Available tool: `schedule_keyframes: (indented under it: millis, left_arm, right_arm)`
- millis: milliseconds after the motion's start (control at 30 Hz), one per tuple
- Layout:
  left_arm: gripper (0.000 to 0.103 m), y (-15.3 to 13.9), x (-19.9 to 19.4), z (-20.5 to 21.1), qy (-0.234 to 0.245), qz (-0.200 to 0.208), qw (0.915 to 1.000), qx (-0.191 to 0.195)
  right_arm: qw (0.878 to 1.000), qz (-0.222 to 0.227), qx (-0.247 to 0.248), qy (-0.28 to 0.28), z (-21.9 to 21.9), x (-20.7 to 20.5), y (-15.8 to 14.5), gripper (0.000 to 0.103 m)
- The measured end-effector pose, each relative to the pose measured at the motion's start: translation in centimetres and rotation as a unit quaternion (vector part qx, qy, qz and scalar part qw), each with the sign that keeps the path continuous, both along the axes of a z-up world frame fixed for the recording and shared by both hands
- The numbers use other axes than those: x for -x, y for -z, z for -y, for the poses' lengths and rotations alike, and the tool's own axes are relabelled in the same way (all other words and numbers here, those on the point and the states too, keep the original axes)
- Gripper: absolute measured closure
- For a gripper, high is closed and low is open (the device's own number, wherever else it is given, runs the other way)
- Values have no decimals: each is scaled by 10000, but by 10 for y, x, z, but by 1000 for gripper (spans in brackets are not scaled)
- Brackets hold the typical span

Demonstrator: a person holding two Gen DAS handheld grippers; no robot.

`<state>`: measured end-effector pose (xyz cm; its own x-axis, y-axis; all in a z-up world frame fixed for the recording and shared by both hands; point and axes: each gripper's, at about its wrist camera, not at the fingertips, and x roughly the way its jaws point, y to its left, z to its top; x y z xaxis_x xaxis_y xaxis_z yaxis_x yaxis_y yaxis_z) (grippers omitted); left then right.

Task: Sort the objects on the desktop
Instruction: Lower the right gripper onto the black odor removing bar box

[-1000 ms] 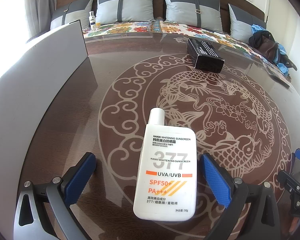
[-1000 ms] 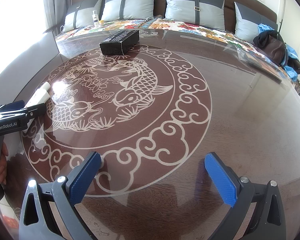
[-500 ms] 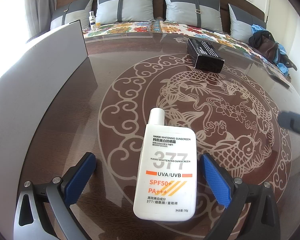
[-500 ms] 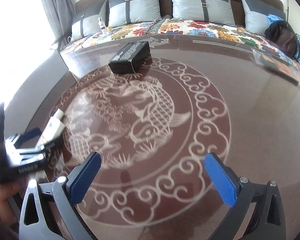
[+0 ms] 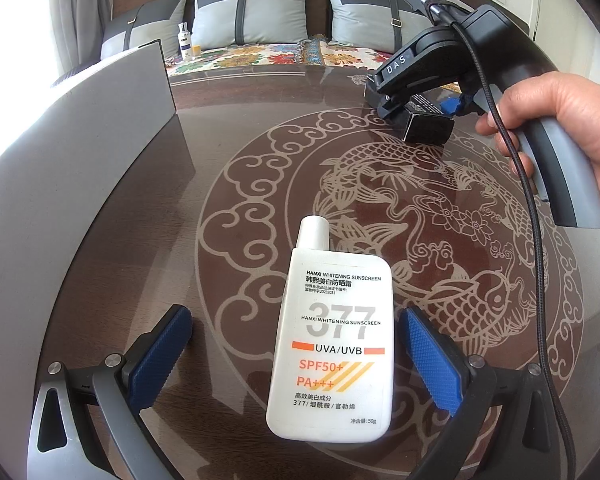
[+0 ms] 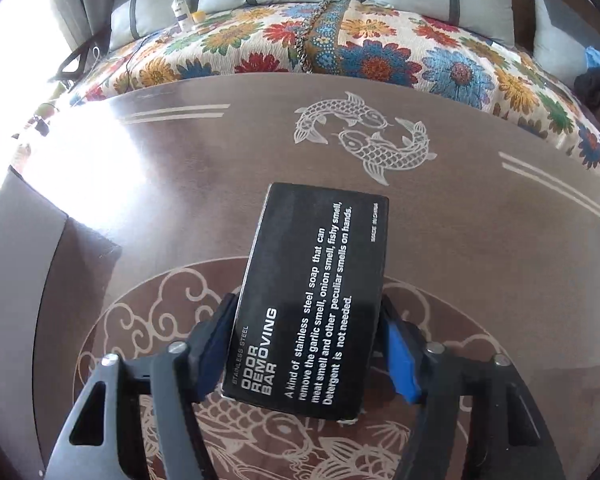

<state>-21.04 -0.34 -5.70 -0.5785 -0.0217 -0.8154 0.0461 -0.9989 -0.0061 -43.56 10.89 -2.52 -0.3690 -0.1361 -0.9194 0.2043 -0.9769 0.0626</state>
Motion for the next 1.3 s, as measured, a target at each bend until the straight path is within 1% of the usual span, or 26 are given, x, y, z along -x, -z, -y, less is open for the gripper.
schedule_keyframes:
  millis: [100,167,233,367,500,600,633,700,733,800,933,967,1300]
  left_arm:
    - [0,0,0,0,0,-2,10000,-1]
    - [0,0,0,0,0,-1,10000,0]
    - [0,0,0,0,0,-2,10000,-1]
    - [0,1,0,1,1,-2,10000,-1]
    - [0,1,1,1,2,-2,10000,-1]
    - [0,1,1,1,2,-2,10000,-2]
    - [0,1,1,1,2,-2,10000,-2]
    - [0,1,1,1,2,-2,10000,-1]
    - [0,1,1,1,2,-2,10000,-1]
    - [0,1,1,1,3,-2,10000,-2]
    - [0,1,1,1,4,-2,10000,-3]
    - [0,1,1,1,4,-3,10000,-2]
    - [0,1,0,1,5,-2,10000,-4]
  right_arm:
    - [9991,-220,-230,-270,-3,-20,-1,43]
    - [9984,-344,-230,-374,-12,-41,-2,43]
    - [9977,-440,-208,-475,-26,-71,-2,43]
    - [9947,-765,-400,-567,-65,-158,1,43]
    - [9937,-988,-422,-325,-106,-251,2,43]
    - [9926,-1148,-380,-43,-125,-294,3,42]
    - [9927,-1155,-344,47,-128,-301,4,40]
    - [9942,-1060,-156,126,-130,-305,9,15]
    - [9937,-1108,-119,140,-129,-306,10,12]
    - [9923,-1223,-149,113,-125,-309,12,9]
    - [9931,-1163,-125,74,-122,-305,15,3]
    - [9933,-1144,-158,58,-121,-305,16,0]
    - [9934,-1136,-156,64,-121,-305,17,0]
